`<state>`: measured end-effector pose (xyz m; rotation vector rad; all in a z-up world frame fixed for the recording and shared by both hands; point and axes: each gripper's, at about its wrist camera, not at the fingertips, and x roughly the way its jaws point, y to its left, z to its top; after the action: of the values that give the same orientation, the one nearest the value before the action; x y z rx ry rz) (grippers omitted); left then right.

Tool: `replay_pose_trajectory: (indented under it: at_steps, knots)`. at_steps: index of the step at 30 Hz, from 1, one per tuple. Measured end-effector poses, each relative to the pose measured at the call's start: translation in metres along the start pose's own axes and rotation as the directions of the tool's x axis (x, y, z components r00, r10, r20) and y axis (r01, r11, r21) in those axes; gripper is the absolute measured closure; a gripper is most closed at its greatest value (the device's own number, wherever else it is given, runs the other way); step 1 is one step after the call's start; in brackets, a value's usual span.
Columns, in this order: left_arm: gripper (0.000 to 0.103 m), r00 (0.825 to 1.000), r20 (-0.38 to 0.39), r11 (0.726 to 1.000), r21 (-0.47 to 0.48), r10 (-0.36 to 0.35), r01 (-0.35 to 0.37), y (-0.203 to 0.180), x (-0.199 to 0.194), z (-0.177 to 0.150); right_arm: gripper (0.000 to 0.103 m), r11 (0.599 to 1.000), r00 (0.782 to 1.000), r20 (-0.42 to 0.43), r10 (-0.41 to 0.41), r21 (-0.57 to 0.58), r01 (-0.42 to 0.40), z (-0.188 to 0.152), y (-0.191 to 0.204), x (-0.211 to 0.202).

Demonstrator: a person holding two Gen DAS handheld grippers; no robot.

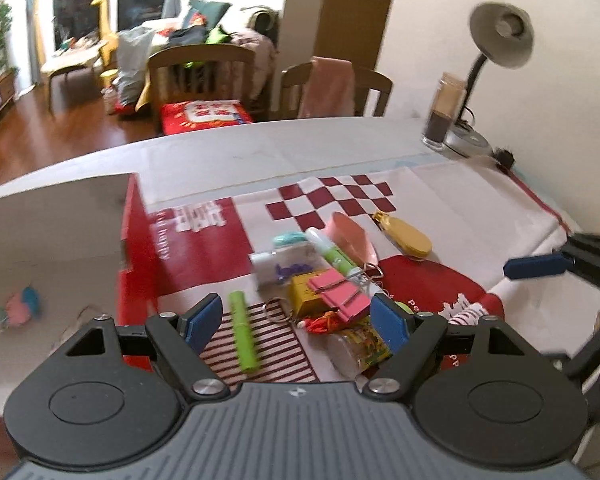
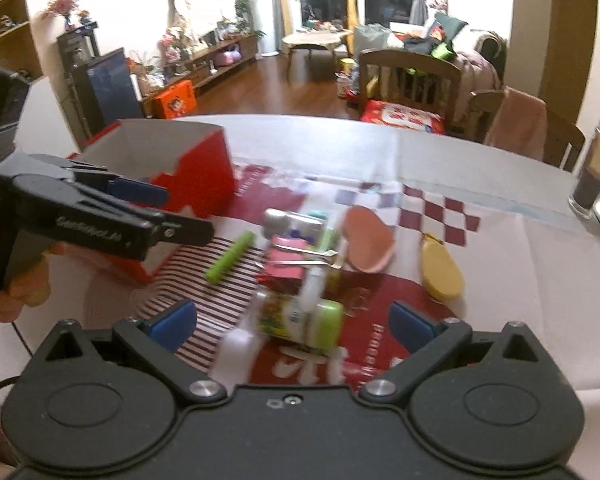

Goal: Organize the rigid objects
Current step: 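Withdraw both tools from the box back toward the item pile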

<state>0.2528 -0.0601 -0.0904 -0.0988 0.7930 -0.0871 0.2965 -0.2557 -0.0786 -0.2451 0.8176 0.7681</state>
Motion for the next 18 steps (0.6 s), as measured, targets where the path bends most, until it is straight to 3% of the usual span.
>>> replay_pose_trajectory:
  at_steps: [18]
  knots:
    - [0.022,0.992,-0.078,0.977,0.18,-0.104,0.117,-0.024,0.074,0.001,0.006,0.99,0.99,-0.073,-0.124,0.058,0.128,0.011,-0.08,0.052]
